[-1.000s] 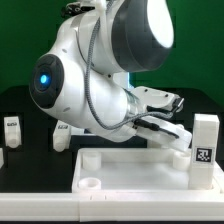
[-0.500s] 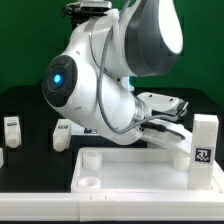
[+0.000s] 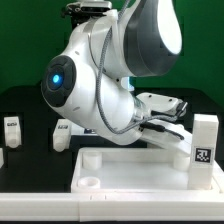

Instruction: Assemble desk

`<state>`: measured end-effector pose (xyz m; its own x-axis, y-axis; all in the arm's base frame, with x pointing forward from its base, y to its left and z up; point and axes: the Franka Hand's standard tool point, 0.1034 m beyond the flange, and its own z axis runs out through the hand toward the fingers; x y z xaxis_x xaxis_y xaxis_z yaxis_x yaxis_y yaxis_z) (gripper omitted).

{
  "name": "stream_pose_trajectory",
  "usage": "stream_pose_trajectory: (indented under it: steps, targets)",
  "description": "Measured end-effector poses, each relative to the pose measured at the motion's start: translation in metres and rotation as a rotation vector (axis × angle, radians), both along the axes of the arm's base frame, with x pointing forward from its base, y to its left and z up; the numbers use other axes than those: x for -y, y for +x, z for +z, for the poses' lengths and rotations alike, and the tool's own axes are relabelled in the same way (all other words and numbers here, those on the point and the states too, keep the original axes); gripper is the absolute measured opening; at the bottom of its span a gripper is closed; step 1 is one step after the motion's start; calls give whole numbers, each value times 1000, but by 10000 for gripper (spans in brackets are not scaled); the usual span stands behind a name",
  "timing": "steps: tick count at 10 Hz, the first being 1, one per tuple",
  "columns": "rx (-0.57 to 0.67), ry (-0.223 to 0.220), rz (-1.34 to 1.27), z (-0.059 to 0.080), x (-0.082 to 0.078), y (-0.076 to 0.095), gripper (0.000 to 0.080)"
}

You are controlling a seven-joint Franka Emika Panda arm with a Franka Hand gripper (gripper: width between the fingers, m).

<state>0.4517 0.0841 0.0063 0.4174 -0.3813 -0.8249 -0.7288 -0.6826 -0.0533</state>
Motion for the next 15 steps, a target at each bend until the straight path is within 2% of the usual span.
stream_pose_trajectory:
  steps: [1,3,5,6,7,8,9,10,12,13,14,15]
  targets:
    - [14,-1,-3,5,2,4,284]
    - [79,-16,-39,34,26,27,284]
    - [239,-71,-15,85,43,56,284]
    - [308,-113,24,90,53,60,284]
    - [314,-170,79,78,53,56,284]
    - [387,-221,69,76,51,67,284]
    - [452,-268,60,79,51,69,284]
    - [489,-282,81,82,52,68,284]
    - [668,-278,171,132,74,115,285]
    - [755,-335,221,151,75,137,285]
    - [839,-393,226,156,58,141,285]
    - [861,-406,226,149,55,134,285]
